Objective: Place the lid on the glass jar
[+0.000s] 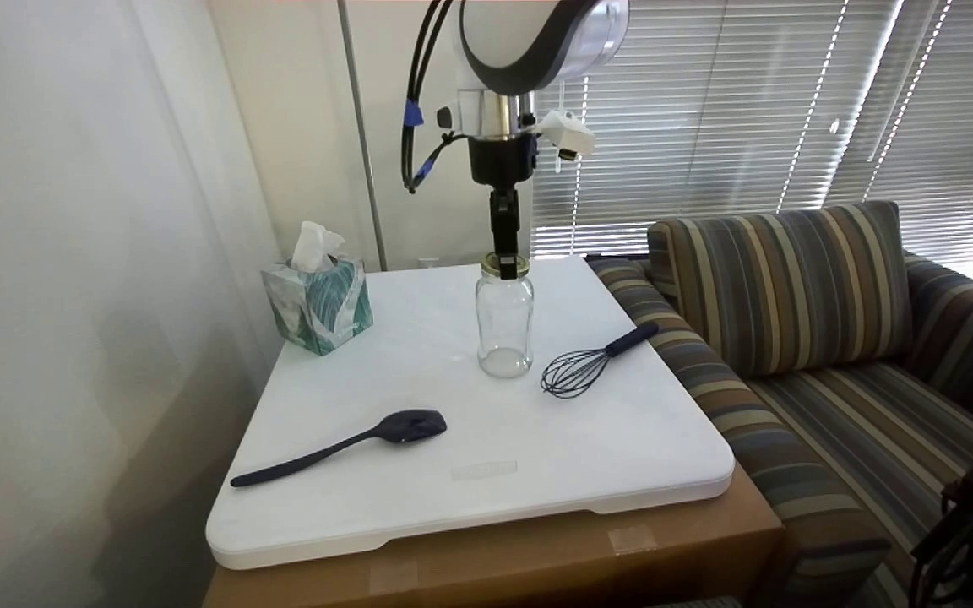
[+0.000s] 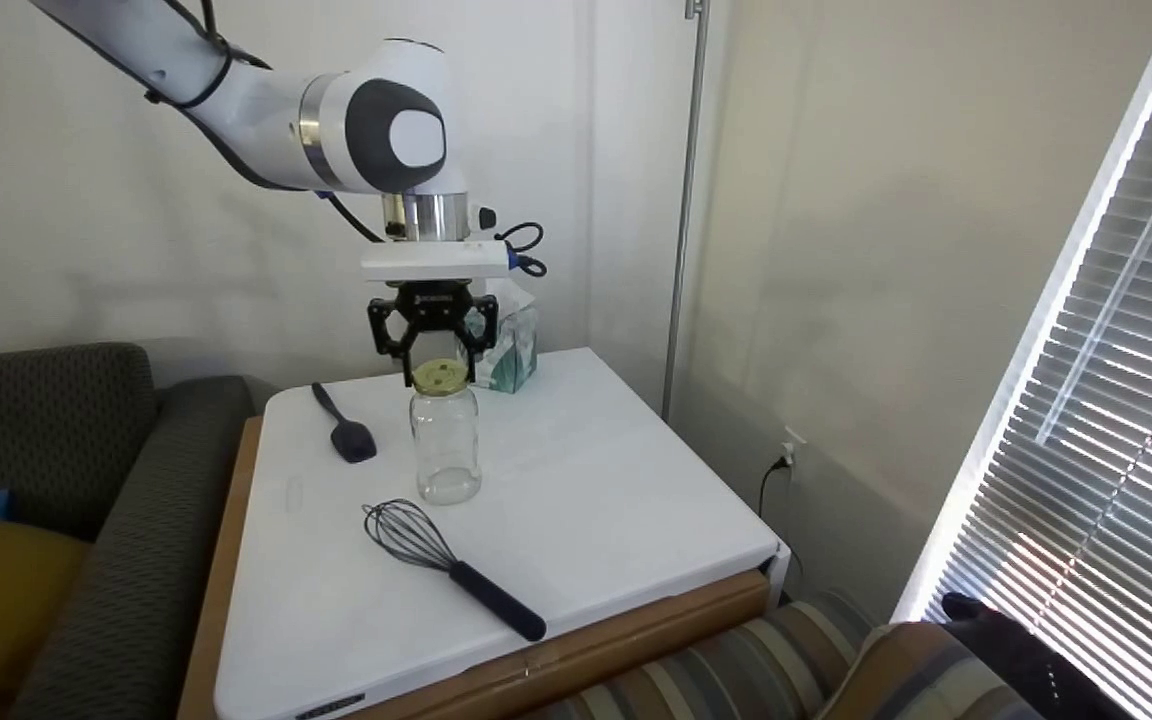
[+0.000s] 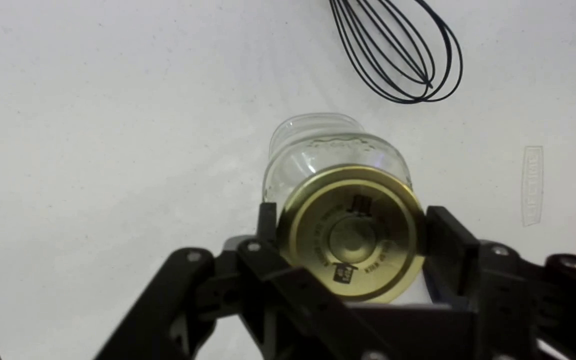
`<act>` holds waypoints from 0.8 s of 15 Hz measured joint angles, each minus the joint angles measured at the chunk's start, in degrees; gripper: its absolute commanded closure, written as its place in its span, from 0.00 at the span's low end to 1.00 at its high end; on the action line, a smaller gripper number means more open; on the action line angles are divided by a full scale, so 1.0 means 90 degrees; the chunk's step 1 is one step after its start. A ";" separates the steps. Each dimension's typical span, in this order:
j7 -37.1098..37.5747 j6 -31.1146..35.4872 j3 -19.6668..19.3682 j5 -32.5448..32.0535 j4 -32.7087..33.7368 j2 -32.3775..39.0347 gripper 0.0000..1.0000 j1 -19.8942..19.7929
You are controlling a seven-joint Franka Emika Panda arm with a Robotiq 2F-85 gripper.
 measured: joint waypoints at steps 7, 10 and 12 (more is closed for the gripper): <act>0.0123 -0.0163 -0.0100 -0.0196 0.0055 0.0109 0.00 0.0046; 0.0131 -0.0356 -0.0117 -0.0201 0.0107 -0.0048 0.00 0.0045; 0.0092 -0.0612 -0.0106 -0.0180 0.0124 -0.0214 0.00 0.0040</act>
